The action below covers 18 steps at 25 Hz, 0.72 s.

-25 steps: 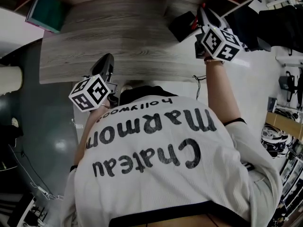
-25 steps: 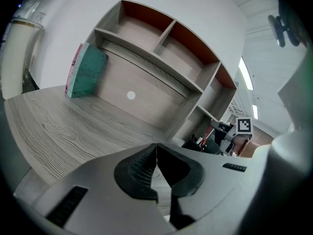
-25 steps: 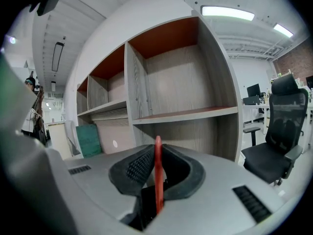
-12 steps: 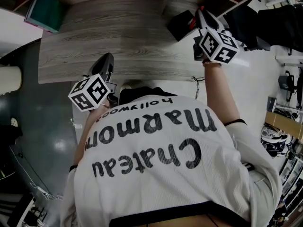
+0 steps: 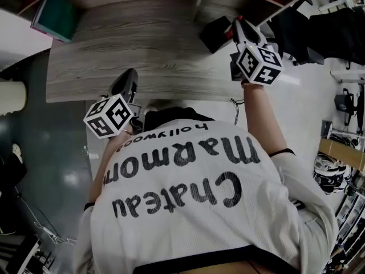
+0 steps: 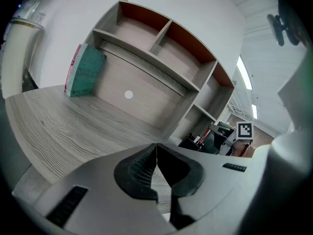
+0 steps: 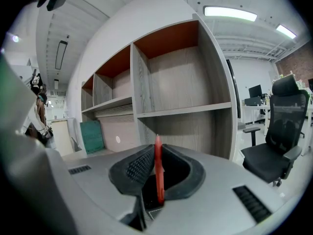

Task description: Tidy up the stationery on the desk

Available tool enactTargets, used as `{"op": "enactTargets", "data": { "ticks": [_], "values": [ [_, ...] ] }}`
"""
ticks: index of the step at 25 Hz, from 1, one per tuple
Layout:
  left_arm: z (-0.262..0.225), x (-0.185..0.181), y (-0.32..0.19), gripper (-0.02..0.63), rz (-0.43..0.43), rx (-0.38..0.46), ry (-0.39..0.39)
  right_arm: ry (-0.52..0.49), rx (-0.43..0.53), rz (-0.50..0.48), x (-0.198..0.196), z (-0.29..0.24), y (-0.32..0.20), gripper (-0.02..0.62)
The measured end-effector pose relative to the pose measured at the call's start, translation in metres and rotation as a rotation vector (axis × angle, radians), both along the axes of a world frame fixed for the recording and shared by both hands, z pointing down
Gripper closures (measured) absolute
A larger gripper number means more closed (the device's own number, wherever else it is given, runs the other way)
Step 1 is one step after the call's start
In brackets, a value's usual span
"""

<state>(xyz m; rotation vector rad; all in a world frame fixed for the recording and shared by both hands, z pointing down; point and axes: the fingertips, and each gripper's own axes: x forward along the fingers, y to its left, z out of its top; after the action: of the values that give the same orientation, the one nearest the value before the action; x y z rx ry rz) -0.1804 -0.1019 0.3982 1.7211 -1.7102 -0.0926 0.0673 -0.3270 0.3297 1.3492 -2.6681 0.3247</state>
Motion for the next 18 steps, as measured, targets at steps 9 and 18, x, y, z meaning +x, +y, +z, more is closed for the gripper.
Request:
{"op": "enactTargets", "data": {
  "ticks": [9,18],
  "values": [
    [0.000,0.002,0.004,0.589,-0.002,-0.002,-0.001,-0.081,-0.007,0.038,0.005,-0.008,-0.006,0.537],
    [-0.002,-0.002,0.007,0.589,-0.011,0.001,-0.004,-0.058,-0.095,0.060,0.009,0.029,0.000,0.537]
  ]
}}
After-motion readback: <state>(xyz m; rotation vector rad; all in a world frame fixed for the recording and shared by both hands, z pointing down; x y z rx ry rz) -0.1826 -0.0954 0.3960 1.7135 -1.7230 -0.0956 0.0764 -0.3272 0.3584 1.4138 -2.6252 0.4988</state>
